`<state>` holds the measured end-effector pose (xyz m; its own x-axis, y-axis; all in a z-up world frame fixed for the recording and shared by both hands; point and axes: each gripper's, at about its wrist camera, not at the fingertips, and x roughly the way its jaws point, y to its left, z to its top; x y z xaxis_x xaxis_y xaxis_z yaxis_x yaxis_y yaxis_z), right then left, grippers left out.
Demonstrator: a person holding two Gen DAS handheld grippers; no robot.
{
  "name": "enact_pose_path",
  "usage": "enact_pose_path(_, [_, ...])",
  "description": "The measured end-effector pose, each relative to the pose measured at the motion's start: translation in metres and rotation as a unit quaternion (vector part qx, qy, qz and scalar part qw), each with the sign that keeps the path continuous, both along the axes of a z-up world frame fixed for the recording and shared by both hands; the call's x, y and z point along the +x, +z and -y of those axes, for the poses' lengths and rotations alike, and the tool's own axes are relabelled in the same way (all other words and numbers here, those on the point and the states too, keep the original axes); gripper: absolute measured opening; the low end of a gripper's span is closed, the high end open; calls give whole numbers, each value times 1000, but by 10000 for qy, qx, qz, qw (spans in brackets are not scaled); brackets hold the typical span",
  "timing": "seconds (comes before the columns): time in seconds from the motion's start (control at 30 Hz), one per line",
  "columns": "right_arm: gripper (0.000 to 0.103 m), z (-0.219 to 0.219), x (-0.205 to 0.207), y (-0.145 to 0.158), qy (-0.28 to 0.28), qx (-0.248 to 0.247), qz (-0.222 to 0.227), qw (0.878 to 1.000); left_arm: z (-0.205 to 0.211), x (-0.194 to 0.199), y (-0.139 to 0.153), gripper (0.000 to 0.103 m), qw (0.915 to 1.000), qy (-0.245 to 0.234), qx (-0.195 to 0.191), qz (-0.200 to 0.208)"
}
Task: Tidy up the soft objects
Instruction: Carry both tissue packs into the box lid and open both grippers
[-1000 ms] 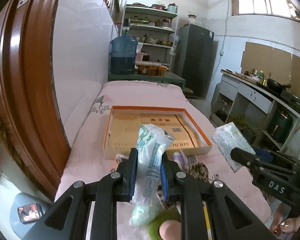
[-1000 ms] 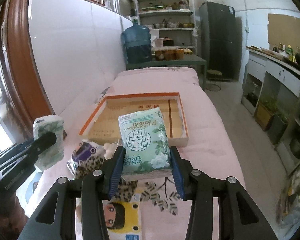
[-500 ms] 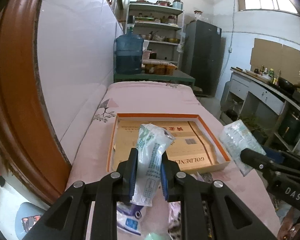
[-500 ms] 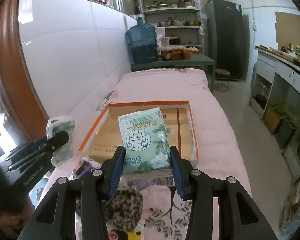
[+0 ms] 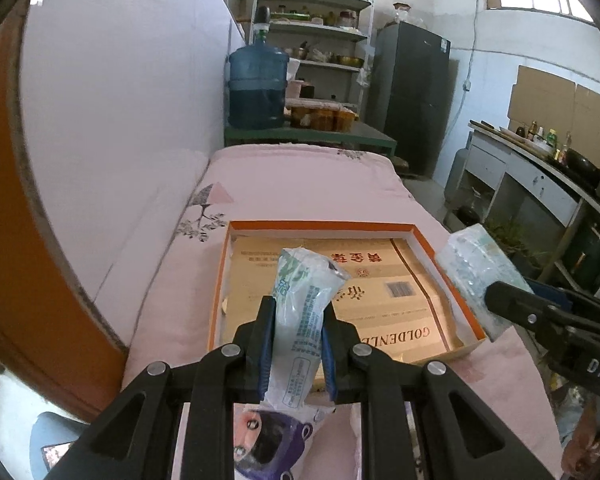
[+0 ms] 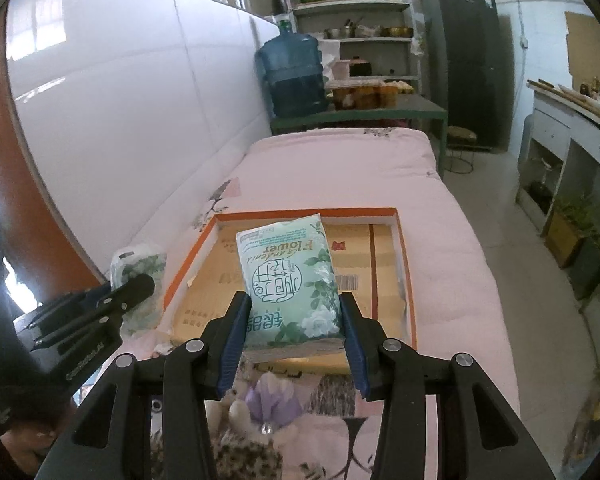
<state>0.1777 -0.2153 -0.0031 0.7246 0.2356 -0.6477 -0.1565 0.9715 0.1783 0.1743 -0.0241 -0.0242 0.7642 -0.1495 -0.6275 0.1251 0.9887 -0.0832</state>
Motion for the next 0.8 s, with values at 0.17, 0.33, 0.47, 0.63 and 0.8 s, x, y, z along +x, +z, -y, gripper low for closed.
enact_pose_path(0.17, [46,-3,24,-10,61,-12,-186,9998,2,23,-5,21,9998,-83,-10,-188])
enact_pose_path(0.33, [46,-1,45,-29,-32,-49,-450,9990,4,46,-15,21,9986,-186,-181,-454])
enact_pose_path(0.47, [46,4,57,-45,-112,-21,-652,9978,7,65,-28,21,9969,-240,-284,-689])
enact_pose_path(0.63, [46,10,70,-66,-170,50,-898,9958,8,81,-44,21,9944,-266,-427,-932])
enact_pose_path(0.8, [46,15,81,-83,-246,66,-1056,9941,10,96,-59,21,9935,-211,-397,-1047])
